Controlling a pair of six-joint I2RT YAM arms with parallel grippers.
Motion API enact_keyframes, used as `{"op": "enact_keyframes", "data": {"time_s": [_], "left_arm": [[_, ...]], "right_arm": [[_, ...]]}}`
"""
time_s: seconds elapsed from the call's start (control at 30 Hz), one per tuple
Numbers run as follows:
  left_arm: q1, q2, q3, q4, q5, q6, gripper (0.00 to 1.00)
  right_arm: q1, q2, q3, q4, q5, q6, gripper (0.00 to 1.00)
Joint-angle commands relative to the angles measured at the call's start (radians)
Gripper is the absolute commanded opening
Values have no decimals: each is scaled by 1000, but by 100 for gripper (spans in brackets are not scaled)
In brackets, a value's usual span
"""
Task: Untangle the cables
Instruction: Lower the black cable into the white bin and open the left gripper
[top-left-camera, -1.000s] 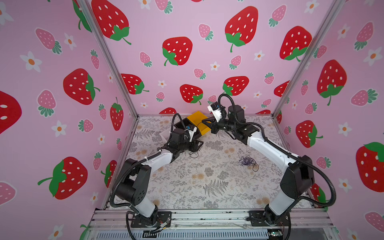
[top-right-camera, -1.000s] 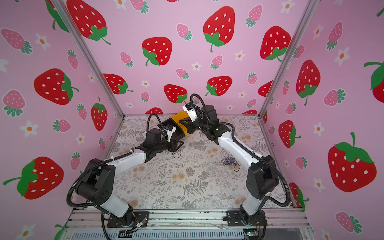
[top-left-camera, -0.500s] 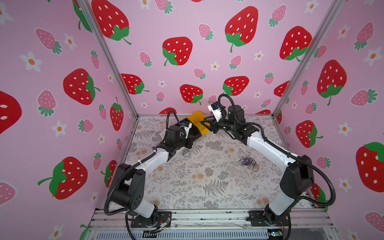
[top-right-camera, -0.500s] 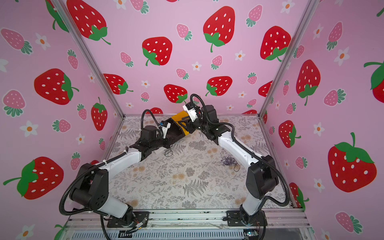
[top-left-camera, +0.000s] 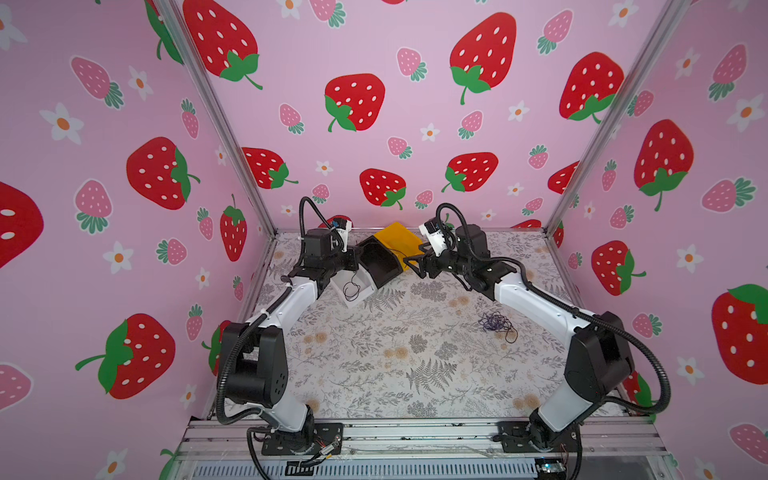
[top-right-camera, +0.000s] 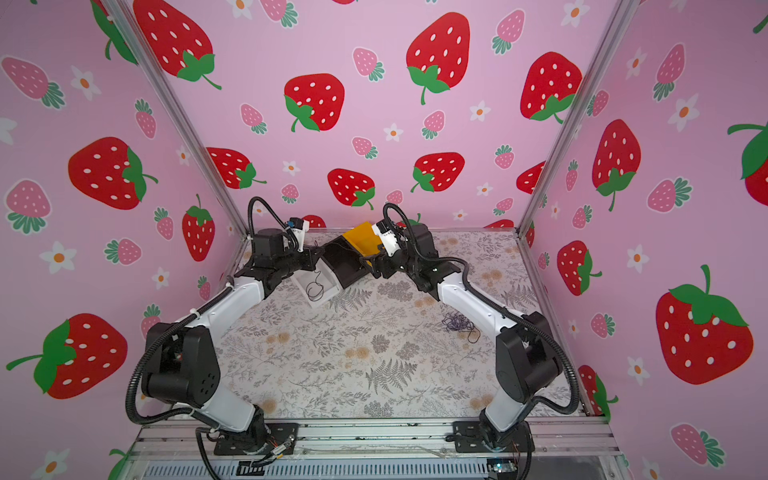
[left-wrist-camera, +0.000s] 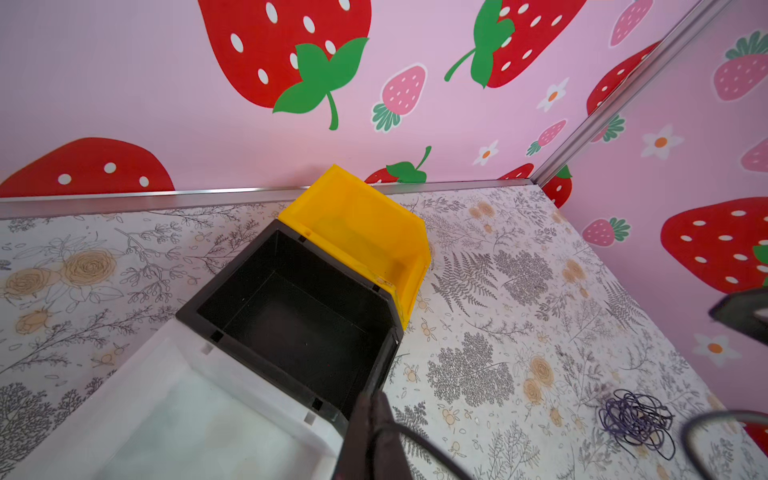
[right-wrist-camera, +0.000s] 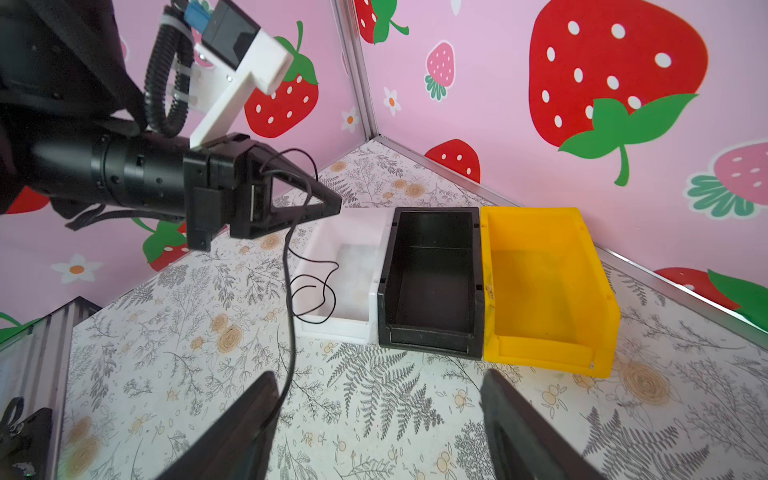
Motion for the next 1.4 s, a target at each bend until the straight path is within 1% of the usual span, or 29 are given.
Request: {"op": "enact_keyframes", "data": {"time_s": [0.0, 0.17, 0.23, 0.27, 0.3, 0.5, 0.7, 0.97, 1.17, 1.37], "left_arm": [[17, 31, 89, -7, 33, -14, 0], [34, 78, 159, -35, 38, -10, 0], [41, 85, 158, -30, 44, -15, 0], [43, 87, 155, -25, 53, -18, 0], [42, 91, 153, -23, 63, -19, 0], [42, 118, 122, 2, 113, -30, 0], [48, 127, 71, 31, 86, -26, 0], [81, 170, 61, -1, 83, 6, 0], [86, 181, 25, -25, 8, 58, 0], [88, 212, 43, -104, -87, 122, 0]], "right_arm": [[-4, -75, -43, 19, 41, -25, 79], [-9, -123, -93, -5, 34, -30, 79], [-10, -134, -106, -13, 11, -28, 82], [-9, -137, -111, -15, -7, -25, 97], [-9, -139, -117, -14, -22, -21, 99], [-9, -154, -136, 15, -29, -12, 99], [-9, -195, -173, 7, 5, -18, 99], [-9, -257, -245, -18, 48, -19, 100], [-10, -258, -263, -33, 62, -18, 100], [-9, -247, -269, -31, 61, -19, 100]]}}
